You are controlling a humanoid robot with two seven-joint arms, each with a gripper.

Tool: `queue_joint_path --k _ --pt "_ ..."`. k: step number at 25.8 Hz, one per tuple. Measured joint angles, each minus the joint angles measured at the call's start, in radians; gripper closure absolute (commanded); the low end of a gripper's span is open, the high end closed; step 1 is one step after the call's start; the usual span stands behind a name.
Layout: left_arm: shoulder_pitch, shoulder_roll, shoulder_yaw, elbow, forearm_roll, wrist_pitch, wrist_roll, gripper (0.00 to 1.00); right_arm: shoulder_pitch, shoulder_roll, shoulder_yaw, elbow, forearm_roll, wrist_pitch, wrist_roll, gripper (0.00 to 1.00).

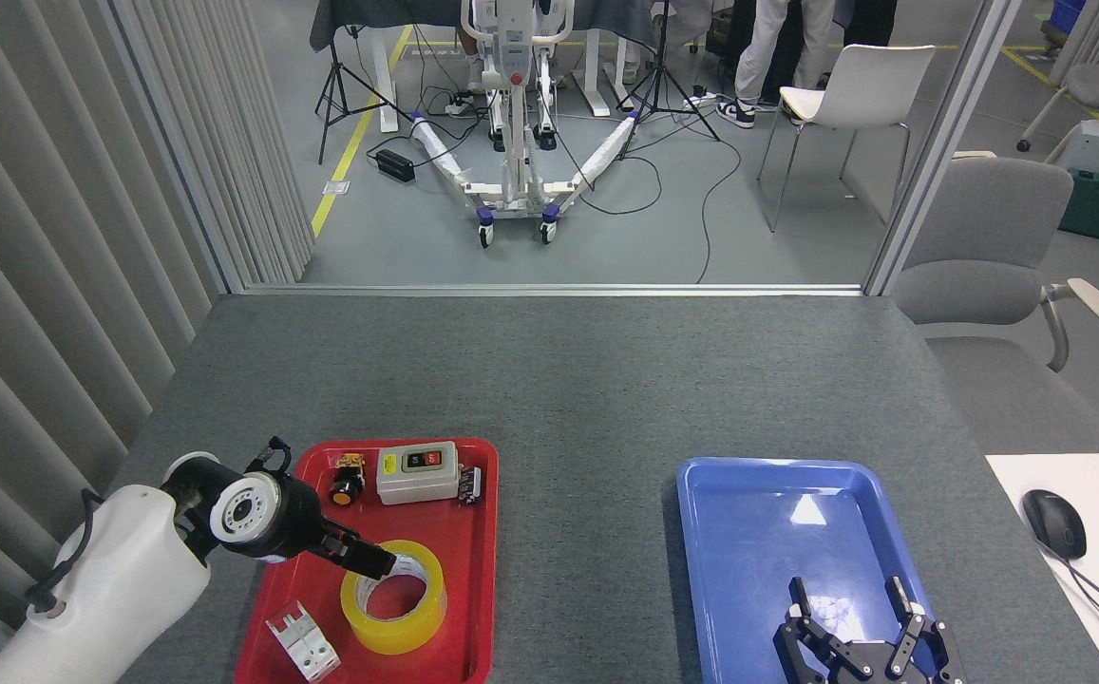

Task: Place and move tape with both arms
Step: 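Grasp the yellow tape roll with the left gripper and lift it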

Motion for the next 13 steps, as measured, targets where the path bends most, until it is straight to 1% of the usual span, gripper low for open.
queue_joint_path --k 6,13 --pt "-0.023 -0.048 -0.003 0.09 -0.018 0.002 -0.001 0.01 0.0 0.002 0.001 0.0 0.0 0.0 0.0 0.01" --pt "-0.037 -0.085 -0.003 0.161 -0.139 0.004 0.001 0.01 0.0 0.0 0.001 0.001 0.0 0.0 0.001 0.01"
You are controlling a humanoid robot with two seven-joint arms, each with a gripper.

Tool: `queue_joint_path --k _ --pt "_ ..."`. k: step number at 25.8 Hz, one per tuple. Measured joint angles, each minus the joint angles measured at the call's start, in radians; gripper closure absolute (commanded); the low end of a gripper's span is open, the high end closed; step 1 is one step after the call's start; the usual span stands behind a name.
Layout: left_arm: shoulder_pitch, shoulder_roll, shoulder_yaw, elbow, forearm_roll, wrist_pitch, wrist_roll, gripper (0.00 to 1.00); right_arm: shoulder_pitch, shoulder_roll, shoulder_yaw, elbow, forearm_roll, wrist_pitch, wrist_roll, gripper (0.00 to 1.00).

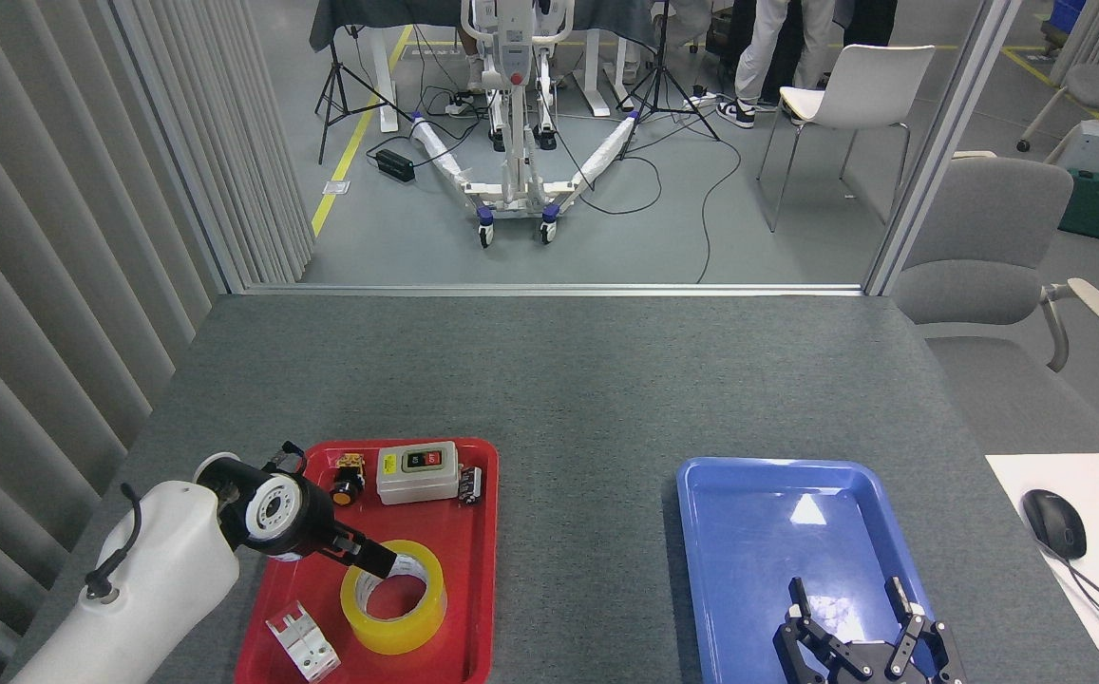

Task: Place and move tape with both arms
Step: 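Grasp the yellow tape roll with the left gripper and lift it, then carry the tape roll toward the right gripper above the blue tray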

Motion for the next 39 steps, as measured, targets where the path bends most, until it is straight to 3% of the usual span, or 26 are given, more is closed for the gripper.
queue_joint_path --k 5,11,15,16,21,22,31,35,39 --pt "-0.001 -0.015 -0.002 0.034 -0.025 0.016 0.001 0.02 0.001 -0.001 0.0 0.001 0.0 0.001 0.0 0.01" --pt "-0.001 -0.045 -0.004 0.084 -0.035 0.019 0.002 0.21 0.001 -0.002 0.0 0.002 0.0 0.002 0.003 0.01" --pt "-0.001 -0.06 -0.004 0.114 -0.069 0.02 0.002 0.24 0.001 -0.003 0.0 0.003 0.0 0.002 0.004 0.01" --pt "-0.002 -0.062 -0.003 0.12 -0.08 0.02 0.002 0.32 0.0 -0.003 0.0 0.003 0.0 0.003 0.003 0.01" --pt "-0.003 -0.067 -0.001 0.132 -0.123 0.02 -0.001 0.94 0.0 -0.002 0.0 0.002 0.0 0.003 0.0 0.01" --pt "-0.001 -0.071 0.0 0.132 -0.125 0.015 -0.003 1.0 0.0 -0.002 0.0 0.002 0.0 0.004 0.0 0.01" --pt "0.002 -0.109 0.039 0.117 -0.118 -0.065 -0.007 1.0 0.0 -0.003 0.0 0.002 0.0 0.006 -0.001 0.01" --pt "0.001 -0.126 0.151 0.03 -0.089 -0.204 0.034 1.0 0.0 -0.003 0.0 0.002 0.0 0.006 -0.001 0.01" --pt "0.014 -0.172 0.239 -0.056 0.025 -0.445 0.146 1.0 0.0 -0.003 0.0 0.002 0.0 0.006 -0.004 0.01"
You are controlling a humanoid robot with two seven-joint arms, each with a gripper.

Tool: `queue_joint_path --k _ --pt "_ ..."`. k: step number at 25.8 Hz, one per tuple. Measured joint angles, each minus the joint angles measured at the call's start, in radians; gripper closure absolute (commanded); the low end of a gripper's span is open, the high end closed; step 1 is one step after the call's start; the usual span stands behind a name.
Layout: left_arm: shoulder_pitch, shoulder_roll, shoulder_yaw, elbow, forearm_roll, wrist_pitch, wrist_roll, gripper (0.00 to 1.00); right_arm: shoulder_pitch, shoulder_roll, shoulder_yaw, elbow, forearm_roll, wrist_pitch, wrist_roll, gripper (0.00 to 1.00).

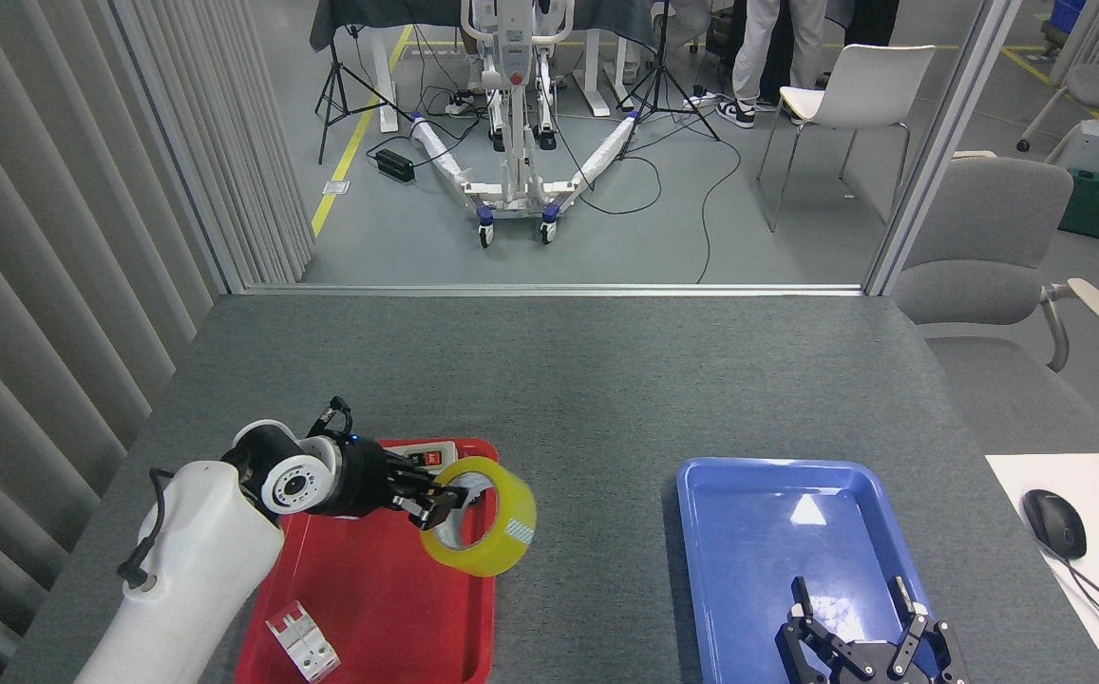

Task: Place and move tape with both arms
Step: 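Carry the tape roll toward the right gripper above the blue tray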

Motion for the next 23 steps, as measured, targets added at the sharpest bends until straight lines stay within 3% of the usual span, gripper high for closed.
queue_joint_path --k 4,10,23 --pt "0.046 -0.071 0.058 0.011 0.159 -0.147 0.147 1.0 0.001 0.0 0.0 0.0 0.0 -0.007 -0.001 0.01" --pt "0.097 -0.174 0.047 0.109 0.353 -0.182 0.241 1.0 0.003 -0.007 0.0 -0.002 0.0 -0.168 0.001 0.01" --pt "0.143 -0.207 -0.02 0.152 0.395 -0.186 0.248 1.0 -0.001 -0.069 -0.014 -0.031 -0.001 -0.735 -0.073 0.0"
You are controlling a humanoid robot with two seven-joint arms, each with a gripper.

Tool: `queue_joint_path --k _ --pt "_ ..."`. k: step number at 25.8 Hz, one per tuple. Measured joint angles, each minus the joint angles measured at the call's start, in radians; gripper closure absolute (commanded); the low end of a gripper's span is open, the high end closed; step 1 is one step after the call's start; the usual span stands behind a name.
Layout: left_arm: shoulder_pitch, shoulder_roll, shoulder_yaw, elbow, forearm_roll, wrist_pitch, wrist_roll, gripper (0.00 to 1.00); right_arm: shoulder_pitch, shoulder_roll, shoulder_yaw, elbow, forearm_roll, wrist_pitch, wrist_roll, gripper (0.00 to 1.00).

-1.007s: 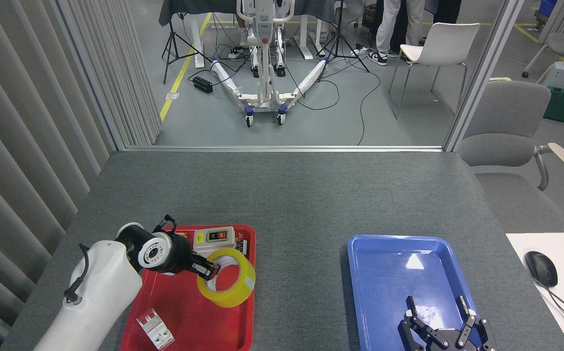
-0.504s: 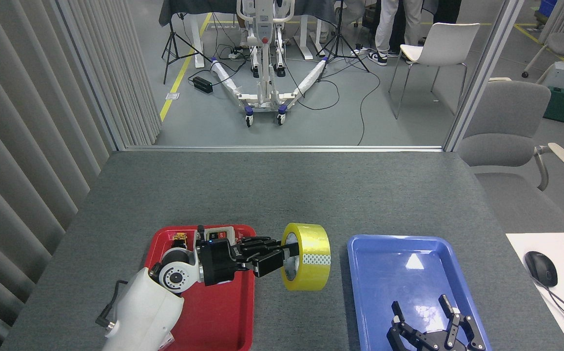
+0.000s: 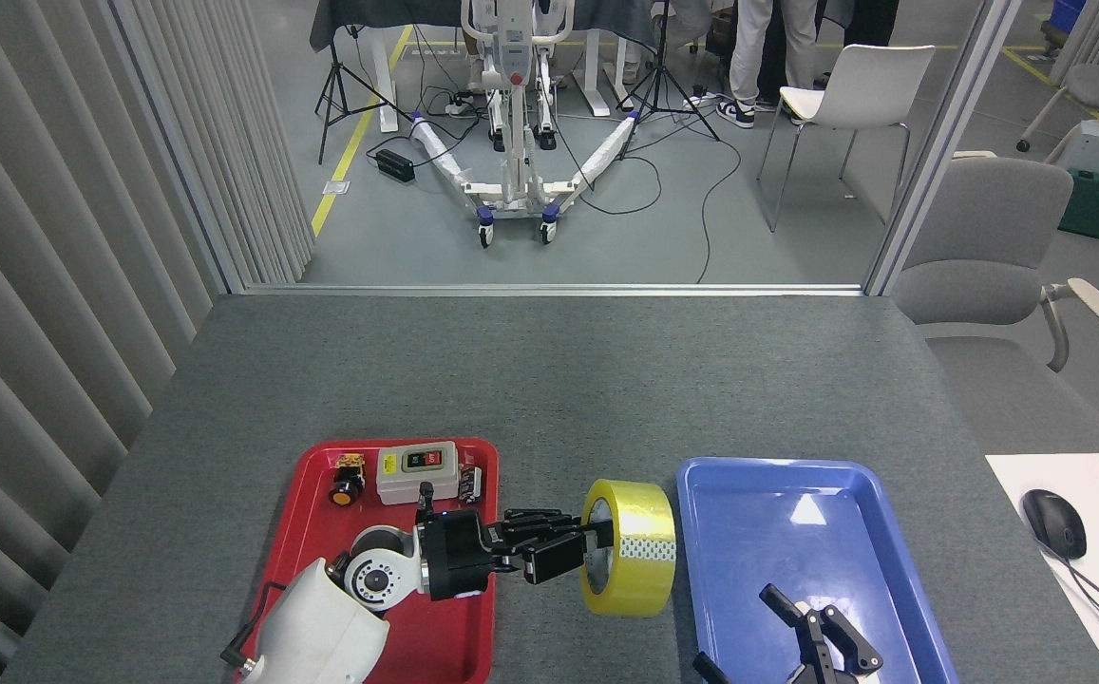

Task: Place and move tape with both arms
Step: 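Carry the tape roll toward the right gripper above the blue tray, then hand the tape roll from the left gripper to the right gripper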

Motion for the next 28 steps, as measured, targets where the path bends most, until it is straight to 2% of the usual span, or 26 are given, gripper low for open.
queue_joint_path --k 5,12,15,18,23,25,26,28 --pt "0.019 0.003 -0.004 -0.007 0.002 0.0 -0.001 1.0 -0.017 -0.012 0.004 -0.005 -0.001 -0.082 -0.007 0.0" --pt "0.047 0.006 -0.049 -0.041 0.001 0.0 0.0 1.0 -0.06 -0.005 0.044 -0.007 -0.003 -0.095 -0.007 0.01" --pt "0.049 0.006 -0.069 -0.052 0.0 0.0 0.0 1.0 -0.072 -0.003 0.076 -0.007 -0.003 -0.097 -0.008 0.05" --pt "0.05 0.004 -0.084 -0.056 -0.001 0.0 0.0 1.0 -0.073 0.0 0.092 -0.007 -0.002 -0.098 -0.01 0.24" --pt "0.06 0.001 -0.101 -0.069 -0.003 0.03 0.012 1.0 -0.067 0.004 0.109 -0.008 -0.001 -0.1 -0.003 0.84" --pt "0.064 0.0 -0.103 -0.076 -0.003 0.058 0.007 1.0 -0.066 0.003 0.112 -0.008 0.0 -0.1 0.004 0.99" --pt "0.065 0.0 -0.104 -0.078 -0.002 0.074 0.007 0.95 -0.066 0.002 0.113 -0.008 0.0 -0.1 0.009 1.0" --pt "0.067 -0.001 -0.104 -0.081 -0.001 0.088 0.006 0.67 -0.066 0.001 0.115 -0.008 0.001 -0.101 0.013 1.0"
